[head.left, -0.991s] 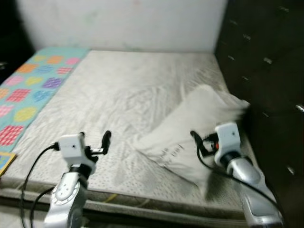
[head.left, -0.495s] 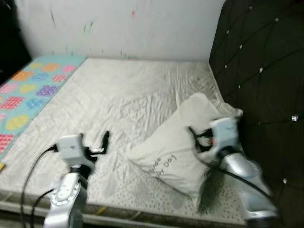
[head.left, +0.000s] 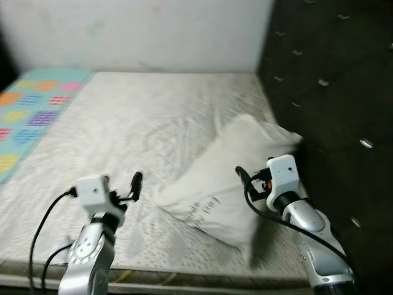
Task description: Clean up the room
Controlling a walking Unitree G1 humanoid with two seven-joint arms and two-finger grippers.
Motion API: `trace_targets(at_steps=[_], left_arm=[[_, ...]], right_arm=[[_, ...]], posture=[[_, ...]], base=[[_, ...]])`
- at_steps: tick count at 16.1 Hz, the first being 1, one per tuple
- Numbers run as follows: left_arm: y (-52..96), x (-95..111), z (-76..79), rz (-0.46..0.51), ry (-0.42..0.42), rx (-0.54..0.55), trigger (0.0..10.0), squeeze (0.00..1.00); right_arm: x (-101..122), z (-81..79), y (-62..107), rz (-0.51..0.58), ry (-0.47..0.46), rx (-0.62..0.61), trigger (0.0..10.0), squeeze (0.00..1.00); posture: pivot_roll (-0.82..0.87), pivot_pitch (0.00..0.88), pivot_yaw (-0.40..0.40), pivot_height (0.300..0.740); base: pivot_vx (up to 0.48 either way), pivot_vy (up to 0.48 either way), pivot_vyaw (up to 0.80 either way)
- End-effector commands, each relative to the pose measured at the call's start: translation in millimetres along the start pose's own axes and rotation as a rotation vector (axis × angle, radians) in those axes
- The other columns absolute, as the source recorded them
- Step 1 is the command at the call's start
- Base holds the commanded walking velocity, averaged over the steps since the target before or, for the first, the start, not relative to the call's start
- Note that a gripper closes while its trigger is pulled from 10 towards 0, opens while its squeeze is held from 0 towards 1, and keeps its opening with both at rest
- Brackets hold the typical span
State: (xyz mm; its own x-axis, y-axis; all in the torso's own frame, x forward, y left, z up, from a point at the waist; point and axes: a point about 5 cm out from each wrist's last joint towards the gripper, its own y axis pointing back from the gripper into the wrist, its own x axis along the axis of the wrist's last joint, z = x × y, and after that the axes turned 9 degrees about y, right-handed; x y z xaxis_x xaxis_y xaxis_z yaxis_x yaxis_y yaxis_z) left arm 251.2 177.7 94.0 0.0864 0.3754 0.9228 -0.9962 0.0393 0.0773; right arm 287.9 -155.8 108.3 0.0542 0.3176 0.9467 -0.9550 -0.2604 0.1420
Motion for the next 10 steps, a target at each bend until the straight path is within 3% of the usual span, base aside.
trace_targets(at_steps=[1,10], left_arm=[[0.2,-0.4,-0.3,-0.011,-0.005,0.001,10.0,0.0],[5.3,-3.5,-2.4,-0.031,0.022,0.038,10.0,0.0]], right_arm=[[1.7,0.2,0.3,0.001,0.004,-0.004,10.0,0.0],[5.8,-1.4,-8.4,0.011,0.012,0.022,10.0,0.0]], posture=[[-0.2,0.0,0.017,0.74],[-0.18,0.006,0.004,0.74]], base=[[0.0,0.0,-0.8],[0.0,0.0,0.0]])
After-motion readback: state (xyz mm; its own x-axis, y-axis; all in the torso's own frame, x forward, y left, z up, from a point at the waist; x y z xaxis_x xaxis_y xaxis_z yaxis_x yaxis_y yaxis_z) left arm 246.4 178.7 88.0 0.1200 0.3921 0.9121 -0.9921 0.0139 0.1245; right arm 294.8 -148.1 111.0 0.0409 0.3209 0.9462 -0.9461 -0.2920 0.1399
